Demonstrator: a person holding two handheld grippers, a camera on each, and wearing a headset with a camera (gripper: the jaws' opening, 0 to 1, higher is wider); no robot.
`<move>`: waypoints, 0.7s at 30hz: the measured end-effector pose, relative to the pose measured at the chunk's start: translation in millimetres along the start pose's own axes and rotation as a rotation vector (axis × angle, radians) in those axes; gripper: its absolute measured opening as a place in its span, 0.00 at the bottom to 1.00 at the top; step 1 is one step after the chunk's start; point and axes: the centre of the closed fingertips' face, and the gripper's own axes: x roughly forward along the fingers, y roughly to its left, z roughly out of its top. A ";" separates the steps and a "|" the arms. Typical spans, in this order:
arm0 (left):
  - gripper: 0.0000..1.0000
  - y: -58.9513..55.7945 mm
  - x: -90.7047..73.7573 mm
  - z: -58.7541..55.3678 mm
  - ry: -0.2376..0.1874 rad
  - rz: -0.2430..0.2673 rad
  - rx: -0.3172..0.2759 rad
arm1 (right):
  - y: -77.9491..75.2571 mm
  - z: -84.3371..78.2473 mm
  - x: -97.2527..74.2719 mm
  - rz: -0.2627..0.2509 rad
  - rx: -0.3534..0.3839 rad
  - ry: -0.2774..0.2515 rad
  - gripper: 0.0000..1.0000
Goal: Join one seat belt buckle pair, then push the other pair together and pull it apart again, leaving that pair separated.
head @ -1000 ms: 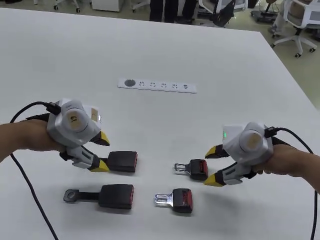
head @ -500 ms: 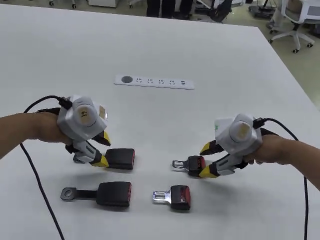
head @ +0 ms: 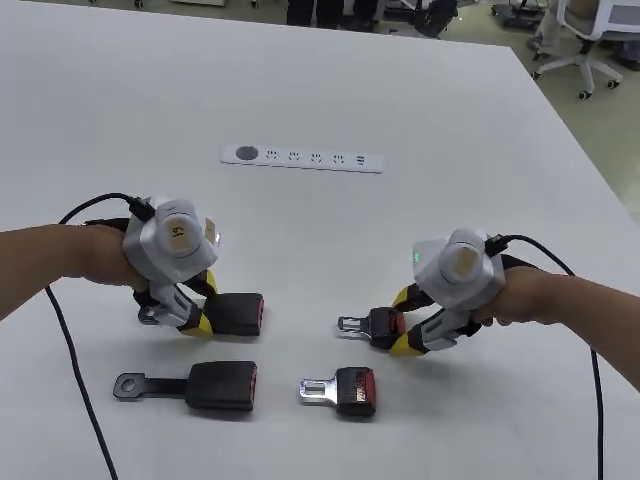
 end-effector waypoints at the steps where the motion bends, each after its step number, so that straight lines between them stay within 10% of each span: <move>1: 0.32 -0.4 -0.1 0.4 -0.002 0.000 0.000 | 0.9 0.2 -0.4 0.000 0.000 -0.001 0.32; 21: 0.31 2.2 2.3 -2.3 0.004 -0.019 -0.008 | -2.7 1.1 0.0 -0.008 0.001 0.006 0.30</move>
